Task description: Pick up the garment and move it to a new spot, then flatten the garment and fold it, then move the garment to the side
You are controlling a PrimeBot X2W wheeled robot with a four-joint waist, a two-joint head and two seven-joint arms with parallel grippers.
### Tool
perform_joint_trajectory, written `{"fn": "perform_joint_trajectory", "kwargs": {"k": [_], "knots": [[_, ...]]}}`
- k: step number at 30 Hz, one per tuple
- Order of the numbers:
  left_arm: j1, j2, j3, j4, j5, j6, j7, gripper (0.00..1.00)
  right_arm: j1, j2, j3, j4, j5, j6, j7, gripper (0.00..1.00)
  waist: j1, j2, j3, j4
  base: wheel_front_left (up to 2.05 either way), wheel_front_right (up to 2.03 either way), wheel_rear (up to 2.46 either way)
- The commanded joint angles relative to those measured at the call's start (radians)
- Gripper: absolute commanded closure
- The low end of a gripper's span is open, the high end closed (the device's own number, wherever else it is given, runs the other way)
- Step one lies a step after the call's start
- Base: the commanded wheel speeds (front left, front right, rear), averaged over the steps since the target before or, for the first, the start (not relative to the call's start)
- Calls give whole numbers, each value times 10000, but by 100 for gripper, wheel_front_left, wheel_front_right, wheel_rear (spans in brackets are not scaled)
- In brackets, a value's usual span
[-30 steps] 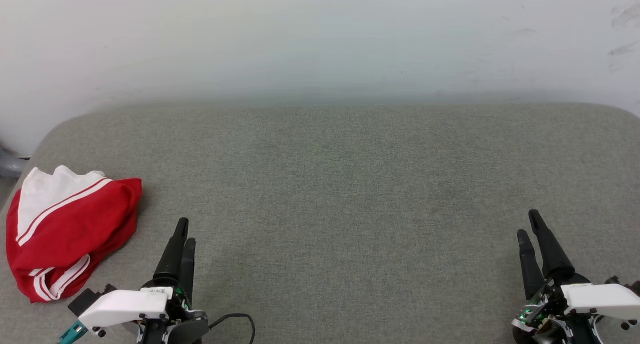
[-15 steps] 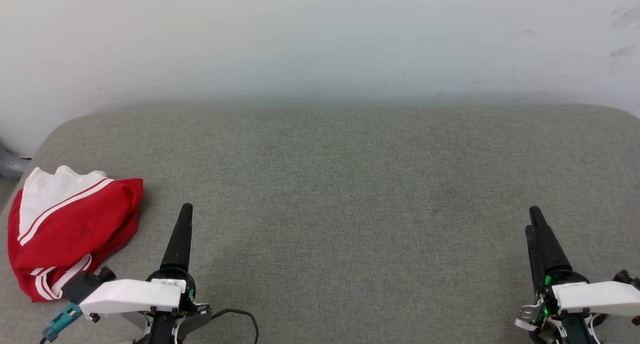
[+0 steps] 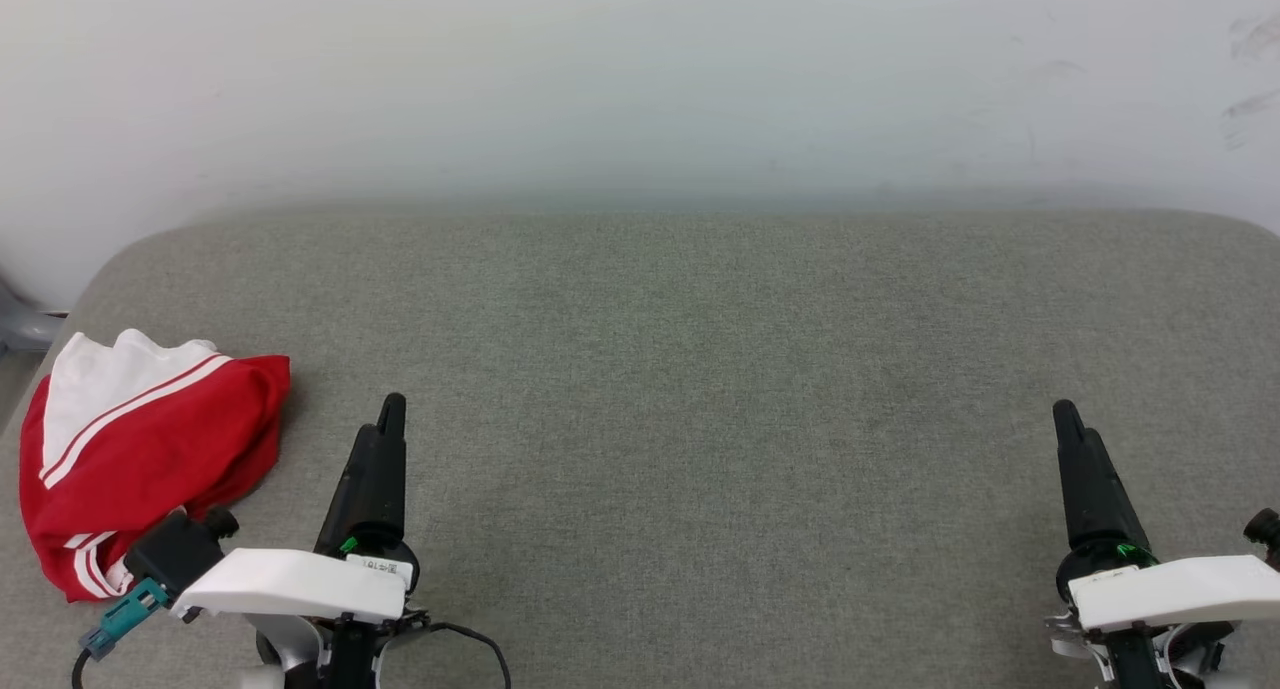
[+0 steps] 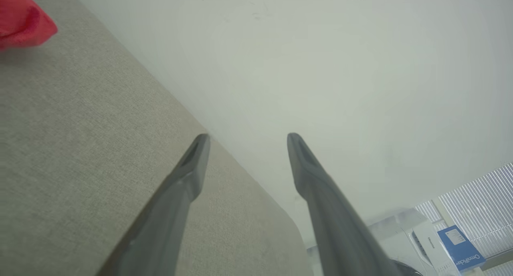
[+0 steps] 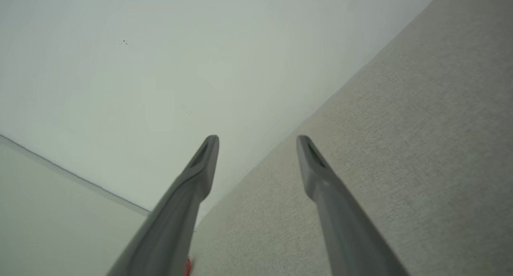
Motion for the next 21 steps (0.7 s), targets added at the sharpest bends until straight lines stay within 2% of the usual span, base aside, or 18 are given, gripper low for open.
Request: {"fn": "perform_joint_trajectory", "kwargs": {"k": [1, 11, 21], "knots": [[-48, 18, -4, -204, 451, -4, -110, 0, -35, 13, 5, -238, -478, 1, -107, 0, 0, -1, 0, 3, 0, 0, 0], [54, 175, -33, -259, 2856, -3, -434, 0, 117, 40, 61, -616, -3046, 1, -319, 0, 0, -1, -8, 55, 0, 0, 0], [152, 292, 29, -340, 4504, 3, -726, 0, 240, 45, 79, -940, -4897, 0, -188, 0, 0, -1, -11, 71, 0, 0, 0]]}}
